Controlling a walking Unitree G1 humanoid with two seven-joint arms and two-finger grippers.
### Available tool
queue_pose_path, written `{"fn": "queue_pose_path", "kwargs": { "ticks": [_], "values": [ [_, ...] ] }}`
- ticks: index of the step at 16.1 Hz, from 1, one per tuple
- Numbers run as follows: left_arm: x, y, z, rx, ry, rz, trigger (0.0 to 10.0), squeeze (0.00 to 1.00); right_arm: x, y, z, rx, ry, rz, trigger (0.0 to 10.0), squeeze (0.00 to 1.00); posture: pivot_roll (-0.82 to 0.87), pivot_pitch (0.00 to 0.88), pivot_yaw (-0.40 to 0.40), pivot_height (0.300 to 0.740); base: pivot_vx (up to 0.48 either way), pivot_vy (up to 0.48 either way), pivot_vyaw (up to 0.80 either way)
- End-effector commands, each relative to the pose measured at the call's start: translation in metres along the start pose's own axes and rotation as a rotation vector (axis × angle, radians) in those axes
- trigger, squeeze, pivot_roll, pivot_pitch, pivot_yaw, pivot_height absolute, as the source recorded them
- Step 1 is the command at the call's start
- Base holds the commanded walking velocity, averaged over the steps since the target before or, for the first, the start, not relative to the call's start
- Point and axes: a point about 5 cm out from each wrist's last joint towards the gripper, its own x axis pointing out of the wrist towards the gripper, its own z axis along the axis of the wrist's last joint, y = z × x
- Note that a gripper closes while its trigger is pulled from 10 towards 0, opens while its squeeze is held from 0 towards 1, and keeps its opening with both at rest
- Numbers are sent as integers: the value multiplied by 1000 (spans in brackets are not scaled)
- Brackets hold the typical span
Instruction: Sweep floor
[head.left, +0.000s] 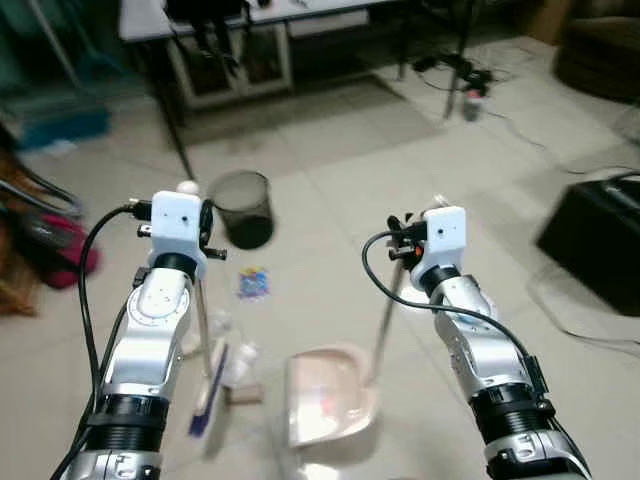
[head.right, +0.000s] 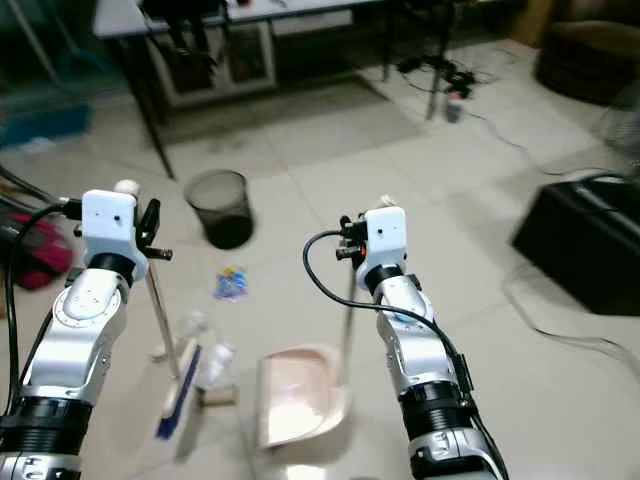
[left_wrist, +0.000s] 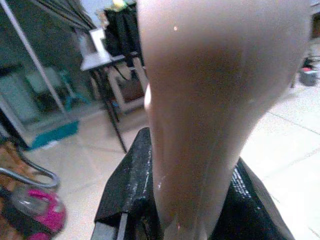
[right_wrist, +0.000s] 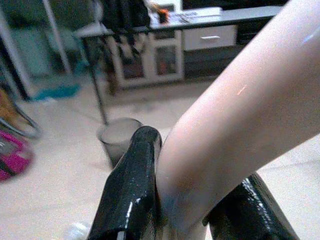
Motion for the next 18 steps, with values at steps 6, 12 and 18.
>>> {"fn": "queue_pose_path", "kwargs": {
  "ticks": [6, 12, 18],
  "values": [
    [1, 4, 12, 30, -60, -4, 10000, 0, 4, 5, 7, -21, -43, 25, 10000, 0, -39, 0, 77, 740, 376, 0, 800],
    [2, 0, 10, 22, -56, -19, 10000, 0, 2, -16, 11, -18, -76, -110, 10000, 0, -46, 0, 82, 740, 356, 0, 79],
    [1, 3, -5, 23, -24, -31, 10000, 0, 4, -22, 13, -46, -83, -137, 10000, 0, -43, 0, 77, 740, 345, 0, -341]
  ]
}}
